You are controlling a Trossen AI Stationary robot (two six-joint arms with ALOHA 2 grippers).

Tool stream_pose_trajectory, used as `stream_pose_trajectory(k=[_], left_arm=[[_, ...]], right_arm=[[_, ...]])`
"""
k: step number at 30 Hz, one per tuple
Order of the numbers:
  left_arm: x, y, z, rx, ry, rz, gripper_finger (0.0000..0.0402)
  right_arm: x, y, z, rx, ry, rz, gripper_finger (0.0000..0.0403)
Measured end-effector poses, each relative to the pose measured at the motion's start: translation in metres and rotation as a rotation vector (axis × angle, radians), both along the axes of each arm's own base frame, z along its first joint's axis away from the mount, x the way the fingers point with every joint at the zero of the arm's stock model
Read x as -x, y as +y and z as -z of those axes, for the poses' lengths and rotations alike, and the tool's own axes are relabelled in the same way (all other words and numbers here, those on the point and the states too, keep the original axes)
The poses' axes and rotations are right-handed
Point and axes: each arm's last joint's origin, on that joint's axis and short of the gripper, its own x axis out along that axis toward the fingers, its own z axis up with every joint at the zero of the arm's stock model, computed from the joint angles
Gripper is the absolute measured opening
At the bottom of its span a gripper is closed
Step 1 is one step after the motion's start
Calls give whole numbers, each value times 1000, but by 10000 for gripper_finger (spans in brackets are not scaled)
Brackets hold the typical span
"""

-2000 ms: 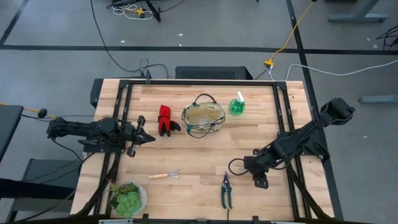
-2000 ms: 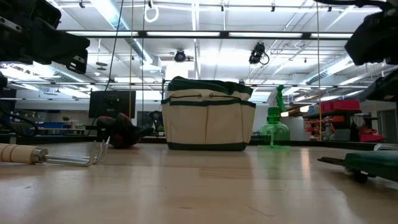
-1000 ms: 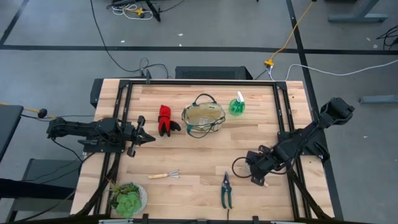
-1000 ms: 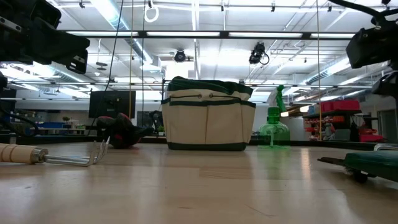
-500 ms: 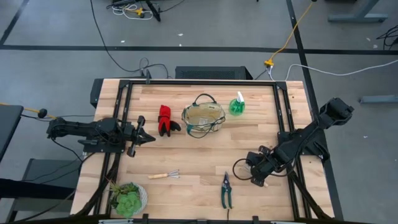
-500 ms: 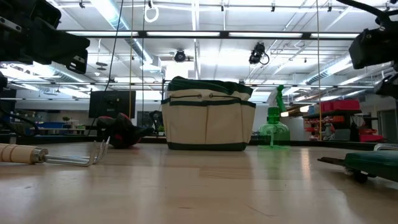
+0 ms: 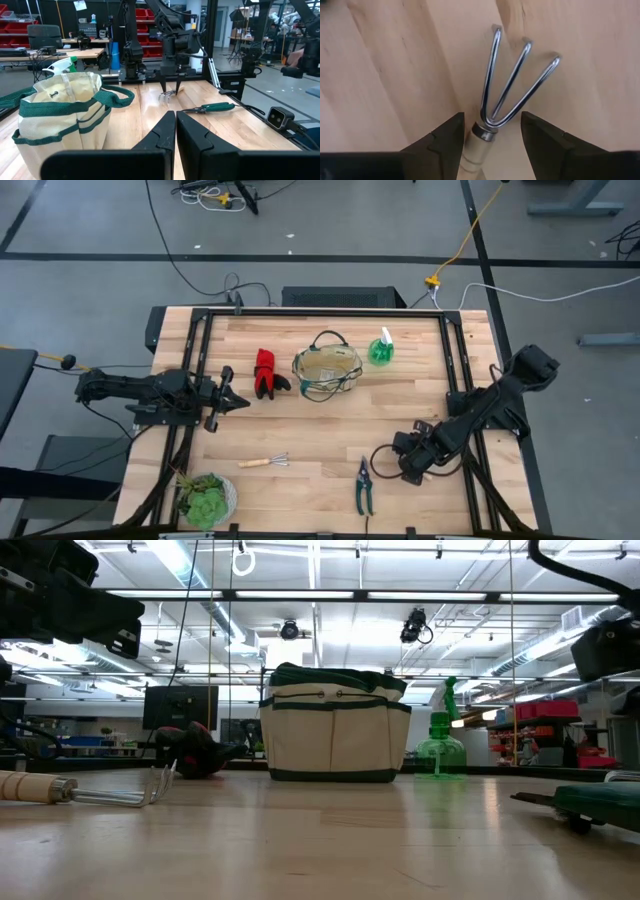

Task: Pick & Place Garden tools in Gardening bag
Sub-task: Put the right brown hand rake into the gardening bag

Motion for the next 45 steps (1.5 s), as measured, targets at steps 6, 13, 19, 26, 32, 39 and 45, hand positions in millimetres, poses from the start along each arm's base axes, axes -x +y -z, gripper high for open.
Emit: stream_pose_trajectory(k=[6, 13, 19, 26, 32, 39, 45], left_arm=[[0, 0, 0, 0, 0, 0, 21], [0, 0, 0, 0, -1, 0, 21], [0, 0, 0, 0, 0, 0, 21], [0, 0, 0, 0, 0, 0, 21], [0, 0, 0, 0, 0, 0, 21], [0, 0, 0, 0, 0, 0, 21], [0, 0, 0, 0, 0, 0, 21]], right_arm=[[1, 2, 2, 9, 8, 1, 196], [2, 3, 0, -1, 13, 2, 196], [-2, 10, -14, 24, 0, -37, 196], [1, 9, -19, 62, 49, -14, 196], [1, 8, -19, 65, 53, -8, 196], [1, 9, -14, 81, 80, -6, 196], [-2, 11, -3, 96, 111, -8, 196]])
